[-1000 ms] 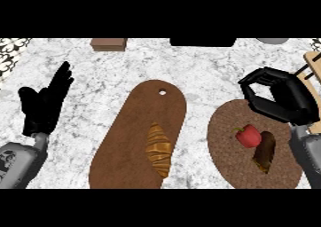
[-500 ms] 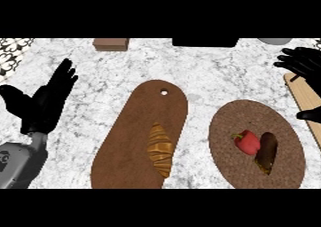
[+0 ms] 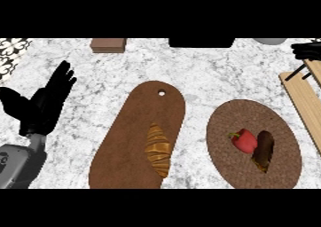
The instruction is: Pick the bell pepper from the placemat and place it in the tiered shelf
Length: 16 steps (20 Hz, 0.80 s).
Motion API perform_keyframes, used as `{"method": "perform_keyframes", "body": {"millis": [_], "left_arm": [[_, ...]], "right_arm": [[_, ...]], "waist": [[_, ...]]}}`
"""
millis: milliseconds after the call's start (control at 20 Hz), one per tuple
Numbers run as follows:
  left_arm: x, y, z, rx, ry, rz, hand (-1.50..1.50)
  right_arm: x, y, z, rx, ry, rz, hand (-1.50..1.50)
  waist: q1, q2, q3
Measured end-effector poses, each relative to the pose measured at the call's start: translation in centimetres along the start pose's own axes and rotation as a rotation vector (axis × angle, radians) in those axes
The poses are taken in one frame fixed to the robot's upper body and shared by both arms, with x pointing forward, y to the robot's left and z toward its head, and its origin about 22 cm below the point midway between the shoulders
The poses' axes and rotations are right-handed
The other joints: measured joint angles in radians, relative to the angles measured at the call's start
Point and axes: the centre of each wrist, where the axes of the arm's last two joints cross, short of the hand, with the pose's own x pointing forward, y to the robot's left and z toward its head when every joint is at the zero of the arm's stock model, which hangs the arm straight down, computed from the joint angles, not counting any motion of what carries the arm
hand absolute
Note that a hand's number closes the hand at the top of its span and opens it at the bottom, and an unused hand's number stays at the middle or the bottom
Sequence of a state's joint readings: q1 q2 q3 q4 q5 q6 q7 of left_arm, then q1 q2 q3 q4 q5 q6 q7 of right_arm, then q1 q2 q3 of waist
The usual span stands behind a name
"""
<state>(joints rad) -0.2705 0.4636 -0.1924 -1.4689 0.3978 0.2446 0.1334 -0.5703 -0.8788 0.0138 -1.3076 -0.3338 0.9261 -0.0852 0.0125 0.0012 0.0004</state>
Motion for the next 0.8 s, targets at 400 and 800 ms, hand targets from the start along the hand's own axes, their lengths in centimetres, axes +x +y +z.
{"method": "perform_keyframes", "body": {"millis": [400,800], "left_arm": [[-0.4,0.3,-0.1,0.009,-0.002,0.007,0.0],[-0.5,0.2,0.1,0.005,-0.003,0.002,0.0]], "right_arm": [[3.7,4.1,-3.1,0.056,0.155,0.445,-1.5],[1.4,9.6,-5.0,0.11,0.26,0.595,-1.5]], "waist": [[-0.009,-0.001,0.0],[-0.012,-0.002,0.0]]}}
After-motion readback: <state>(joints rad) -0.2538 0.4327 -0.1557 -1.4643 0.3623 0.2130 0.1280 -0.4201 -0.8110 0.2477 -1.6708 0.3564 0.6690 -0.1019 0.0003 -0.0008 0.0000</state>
